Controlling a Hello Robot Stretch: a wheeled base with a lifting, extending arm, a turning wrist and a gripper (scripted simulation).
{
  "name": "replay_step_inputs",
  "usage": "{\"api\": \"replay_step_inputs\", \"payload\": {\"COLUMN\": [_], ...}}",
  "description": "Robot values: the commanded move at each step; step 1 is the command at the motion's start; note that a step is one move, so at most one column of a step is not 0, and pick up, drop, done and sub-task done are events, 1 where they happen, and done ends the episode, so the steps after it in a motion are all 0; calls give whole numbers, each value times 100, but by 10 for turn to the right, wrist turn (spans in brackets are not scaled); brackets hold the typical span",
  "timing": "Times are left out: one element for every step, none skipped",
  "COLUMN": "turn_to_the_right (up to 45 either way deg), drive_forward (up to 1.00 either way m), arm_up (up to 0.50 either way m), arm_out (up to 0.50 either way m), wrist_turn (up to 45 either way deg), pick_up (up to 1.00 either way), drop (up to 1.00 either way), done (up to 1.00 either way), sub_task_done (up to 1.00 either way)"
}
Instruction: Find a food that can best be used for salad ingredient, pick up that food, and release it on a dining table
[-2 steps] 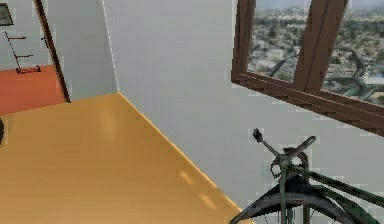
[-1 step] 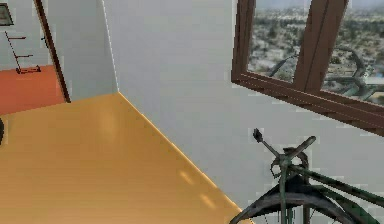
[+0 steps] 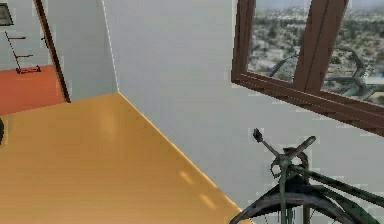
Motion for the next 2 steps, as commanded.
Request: {"api": "replay_step_inputs", "payload": {"turn_to_the_right": [0, 0], "drive_forward": [0, 0], "arm_up": [0, 0], "arm_out": [0, -48], "wrist_turn": [-60, 0], "pick_up": [0, 0], "drop": [0, 0], "done": [0, 0], "sub_task_done": [0, 0]}}
